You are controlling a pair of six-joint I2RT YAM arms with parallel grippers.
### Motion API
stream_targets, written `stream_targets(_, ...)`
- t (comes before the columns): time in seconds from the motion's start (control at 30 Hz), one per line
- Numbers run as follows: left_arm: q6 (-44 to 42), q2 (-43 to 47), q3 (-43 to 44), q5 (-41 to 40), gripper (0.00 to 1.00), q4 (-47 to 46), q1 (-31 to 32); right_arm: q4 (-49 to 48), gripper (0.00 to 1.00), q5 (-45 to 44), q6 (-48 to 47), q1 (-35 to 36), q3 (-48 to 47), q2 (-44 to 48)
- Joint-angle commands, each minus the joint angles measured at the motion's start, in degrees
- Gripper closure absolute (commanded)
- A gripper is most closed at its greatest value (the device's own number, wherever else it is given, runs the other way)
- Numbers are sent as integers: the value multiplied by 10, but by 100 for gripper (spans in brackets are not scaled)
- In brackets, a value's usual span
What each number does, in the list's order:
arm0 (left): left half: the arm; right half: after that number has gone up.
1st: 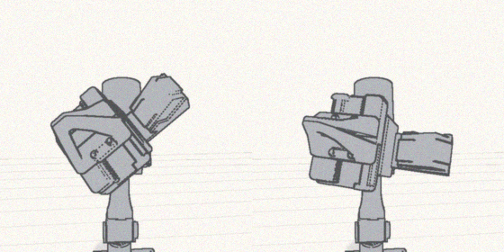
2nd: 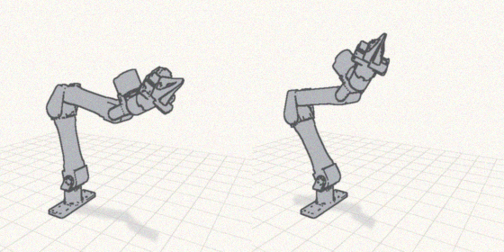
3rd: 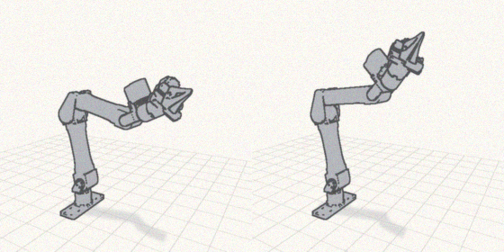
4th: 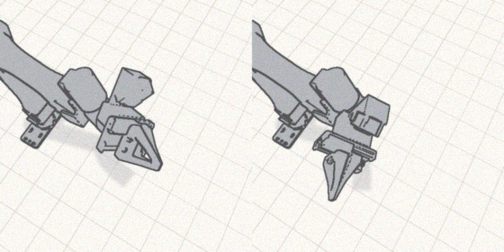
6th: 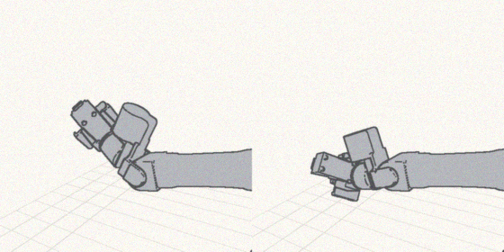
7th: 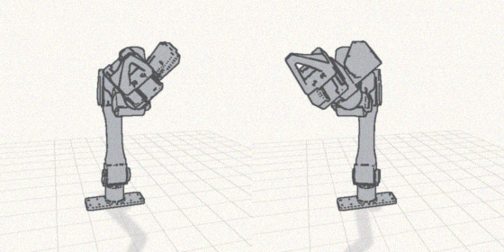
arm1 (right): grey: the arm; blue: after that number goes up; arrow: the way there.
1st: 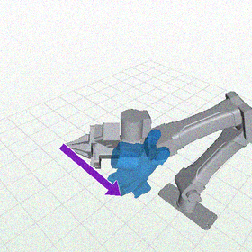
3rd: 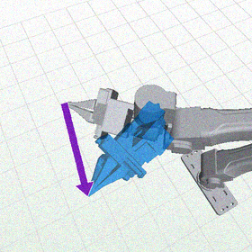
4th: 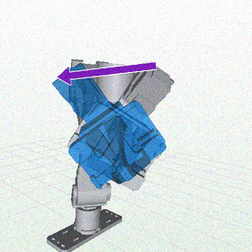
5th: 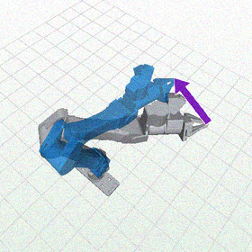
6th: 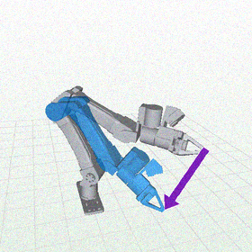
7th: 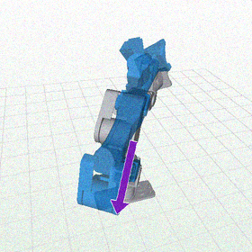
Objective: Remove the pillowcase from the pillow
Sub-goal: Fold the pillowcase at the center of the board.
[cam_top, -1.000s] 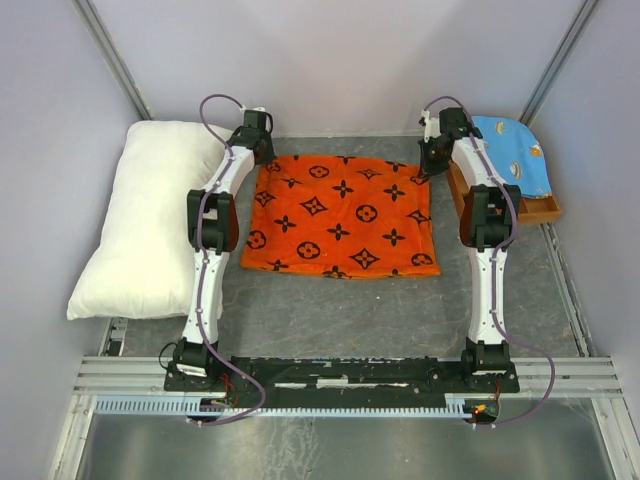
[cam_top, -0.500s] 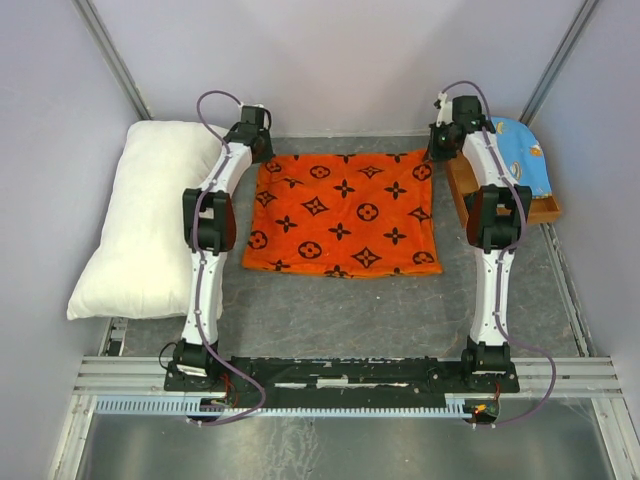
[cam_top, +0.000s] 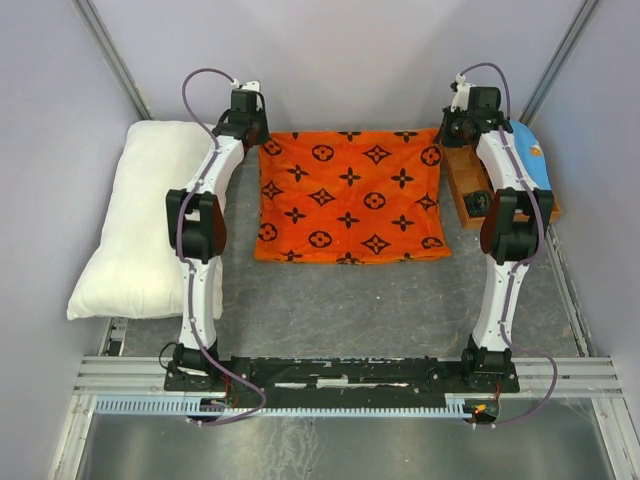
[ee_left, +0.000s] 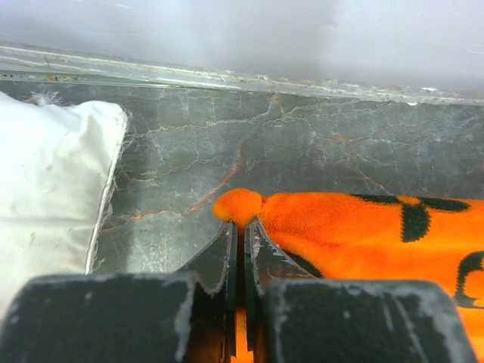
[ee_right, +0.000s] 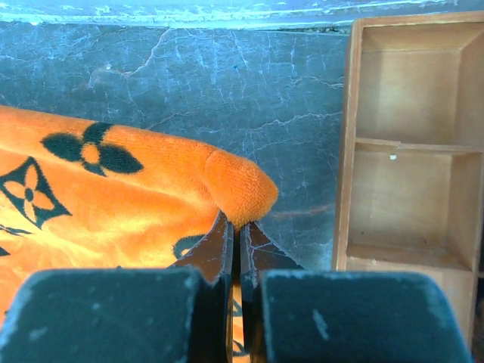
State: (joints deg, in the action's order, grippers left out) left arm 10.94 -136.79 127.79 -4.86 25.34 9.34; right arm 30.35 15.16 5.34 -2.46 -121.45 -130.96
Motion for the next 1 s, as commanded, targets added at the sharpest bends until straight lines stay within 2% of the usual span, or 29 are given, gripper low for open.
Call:
stream_targets(0.0, -37, 83, -37, -23, 97, -65, -6, -88, 99, -24, 15, -25, 42, 84)
stream_targets(0.17, -36, 128, -102, -20, 97, -71, -5, -146, 98, -49, 66, -36, 149, 163)
stream_targets(0.33, -1, 220, -286, -17, 97, -158, -4, -273, 98, -68, 104, -37, 347, 273)
stream_targets(0.43, 28, 272, -376, -23, 97, -192, -1, -302, 98, -132, 162, -37, 452, 337)
stream_targets(0.57, 66, 328, -474, -46, 97, -210, 8, -296, 98, -216, 259, -37, 543, 408)
stream_targets(0.7, 114, 362, -553, -81, 97, -206, 21, -225, 98, -286, 391, -37, 602, 446)
stream_targets(0.83, 133, 393, -616, -141, 97, -200, 45, -186, 98, -285, 491, -37, 667, 471)
stream_targets(0.97, 144, 421, -641, -166, 97, -178, 53, -127, 98, -276, 524, -36, 702, 510)
